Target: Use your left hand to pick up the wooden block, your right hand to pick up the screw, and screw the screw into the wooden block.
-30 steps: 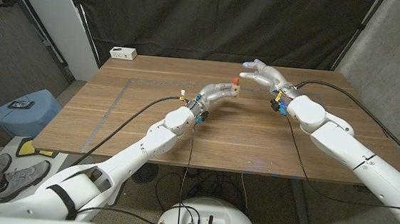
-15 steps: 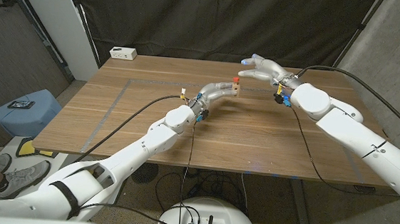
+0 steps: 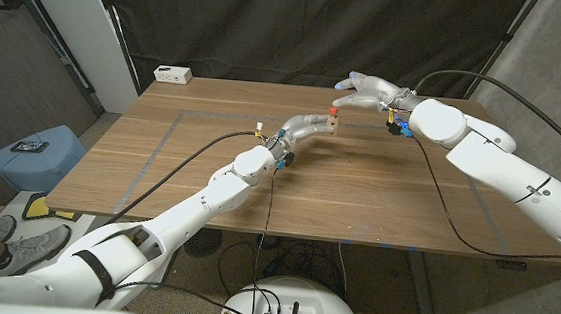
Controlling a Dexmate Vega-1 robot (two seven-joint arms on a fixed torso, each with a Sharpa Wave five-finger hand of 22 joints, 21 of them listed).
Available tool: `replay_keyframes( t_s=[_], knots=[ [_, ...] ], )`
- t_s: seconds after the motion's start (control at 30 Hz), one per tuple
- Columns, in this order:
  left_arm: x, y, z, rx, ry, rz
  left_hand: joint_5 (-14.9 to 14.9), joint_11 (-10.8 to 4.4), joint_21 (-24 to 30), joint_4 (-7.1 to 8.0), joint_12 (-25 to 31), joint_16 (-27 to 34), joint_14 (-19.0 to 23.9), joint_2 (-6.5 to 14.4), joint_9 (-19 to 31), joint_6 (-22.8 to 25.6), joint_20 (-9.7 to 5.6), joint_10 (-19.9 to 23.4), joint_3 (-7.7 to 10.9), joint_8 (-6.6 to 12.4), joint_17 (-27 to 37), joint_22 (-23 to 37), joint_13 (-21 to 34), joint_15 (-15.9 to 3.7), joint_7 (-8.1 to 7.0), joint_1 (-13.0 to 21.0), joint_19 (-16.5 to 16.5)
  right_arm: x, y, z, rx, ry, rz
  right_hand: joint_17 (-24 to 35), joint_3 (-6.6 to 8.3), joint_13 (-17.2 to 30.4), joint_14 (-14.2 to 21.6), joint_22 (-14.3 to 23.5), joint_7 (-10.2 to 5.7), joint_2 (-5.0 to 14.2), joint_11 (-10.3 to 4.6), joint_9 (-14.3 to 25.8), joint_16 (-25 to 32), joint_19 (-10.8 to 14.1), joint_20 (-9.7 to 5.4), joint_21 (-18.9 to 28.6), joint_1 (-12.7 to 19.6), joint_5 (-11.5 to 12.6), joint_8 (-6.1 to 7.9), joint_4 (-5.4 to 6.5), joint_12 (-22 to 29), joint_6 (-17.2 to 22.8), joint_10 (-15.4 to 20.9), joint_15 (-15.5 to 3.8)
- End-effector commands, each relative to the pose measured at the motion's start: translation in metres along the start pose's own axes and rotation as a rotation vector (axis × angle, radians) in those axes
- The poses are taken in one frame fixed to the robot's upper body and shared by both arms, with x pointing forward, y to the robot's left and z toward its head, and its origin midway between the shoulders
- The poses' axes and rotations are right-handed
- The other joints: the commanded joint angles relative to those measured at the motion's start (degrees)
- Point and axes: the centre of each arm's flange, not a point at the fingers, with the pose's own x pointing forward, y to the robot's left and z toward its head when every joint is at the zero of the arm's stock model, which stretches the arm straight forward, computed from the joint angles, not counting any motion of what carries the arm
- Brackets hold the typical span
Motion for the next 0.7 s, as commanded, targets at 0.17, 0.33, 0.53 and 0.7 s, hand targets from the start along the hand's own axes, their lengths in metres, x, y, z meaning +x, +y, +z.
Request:
replay_keyframes(
  t_s=[0.17,0.33,0.53,0.7],
  knots=[
    [0.000,-0.002,0.003,0.027,0.007,-0.001,0.41,-0.15,0.27,0.14,0.42,-0.10,0.44,0.44,0.14,1.11,0.23,0.82,0.16,0.24,0.31,0.29,4.39,-4.60,0.42,0.32,0.18,0.002,-0.016,0.016,-0.176,0.076,0.092,0.08,0.30,0.20,-3.94,0.21,0.61,0.70,0.57,0.11,0.05,-0.66,0.32,-0.01,0.76,0.35,-0.18,-0.48,0.43,0.55,-3.96,0.69],
    [-0.001,-0.004,0.003,0.027,0.009,0.001,0.42,-0.15,0.27,0.11,0.44,-0.10,0.39,0.51,0.14,1.11,0.26,0.87,0.20,0.24,0.33,0.29,4.41,-4.61,0.35,0.44,0.17,0.002,-0.018,0.021,-0.213,0.099,0.128,0.04,0.53,0.19,-3.95,0.21,0.74,0.95,0.67,0.12,0.10,-0.61,0.28,0.07,1.09,0.38,-0.15,-0.62,0.44,0.76,-4.06,0.75],
    [-0.002,-0.006,0.004,0.031,0.009,0.001,0.43,-0.15,0.26,0.14,0.42,-0.05,0.48,0.56,0.14,1.04,0.33,0.87,0.19,0.21,0.37,0.29,4.43,-4.57,0.45,0.44,0.14,0.003,-0.020,0.027,-0.256,0.117,0.160,0.00,0.85,0.19,-3.94,0.20,0.89,1.31,0.86,0.12,0.17,-0.54,0.29,0.16,1.55,0.43,-0.22,-0.80,0.47,0.74,-4.13,0.93],
    [-0.002,-0.008,0.004,0.032,0.009,-0.002,0.43,-0.15,0.26,0.17,0.41,-0.06,0.45,0.56,0.14,1.17,0.34,0.87,0.18,0.26,0.39,0.29,4.45,-4.64,0.45,0.42,0.13,0.004,-0.021,0.031,-0.284,0.130,0.177,-0.04,1.13,0.19,-4.16,0.19,1.01,1.55,0.91,0.12,0.13,-0.60,0.35,0.18,2.01,0.45,-0.27,-1.01,0.44,0.78,-4.36,1.16]
  ],
)
